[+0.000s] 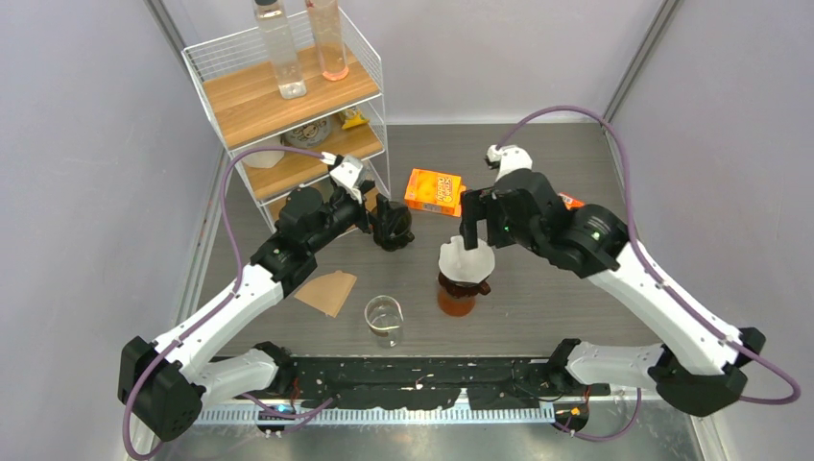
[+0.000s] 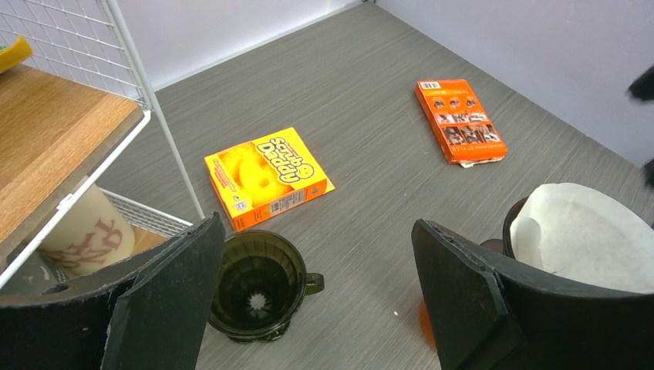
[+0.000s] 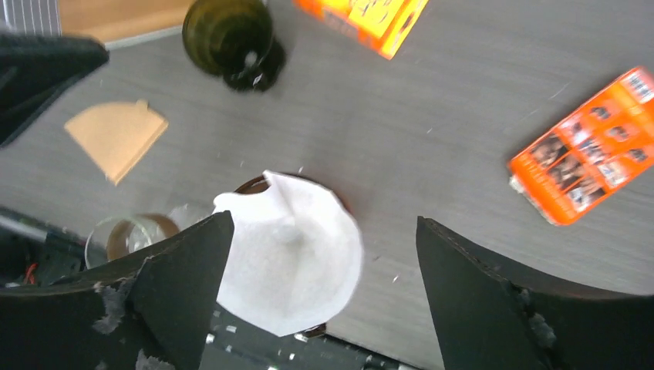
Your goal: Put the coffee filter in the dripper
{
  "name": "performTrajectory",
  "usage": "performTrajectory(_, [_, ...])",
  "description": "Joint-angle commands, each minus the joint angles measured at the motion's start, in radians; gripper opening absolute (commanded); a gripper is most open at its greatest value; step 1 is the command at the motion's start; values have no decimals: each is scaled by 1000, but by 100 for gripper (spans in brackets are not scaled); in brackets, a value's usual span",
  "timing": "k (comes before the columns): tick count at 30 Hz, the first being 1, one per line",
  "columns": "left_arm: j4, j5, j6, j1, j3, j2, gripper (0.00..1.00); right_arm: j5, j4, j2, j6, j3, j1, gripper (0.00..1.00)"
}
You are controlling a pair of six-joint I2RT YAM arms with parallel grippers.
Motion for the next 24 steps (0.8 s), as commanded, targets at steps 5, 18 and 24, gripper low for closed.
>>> performTrajectory(5, [-51,-63,-58,6,79,22,100,299,206,-133,-21,-50,-91,95])
performTrajectory(18, [-318,-266,-210,5,216,103,100,165,510,-152,59,-370,-519,95])
performTrajectory(24, [-347,-297,-347,-23,182,131,100,350,644,-184,104,-521,-521,95])
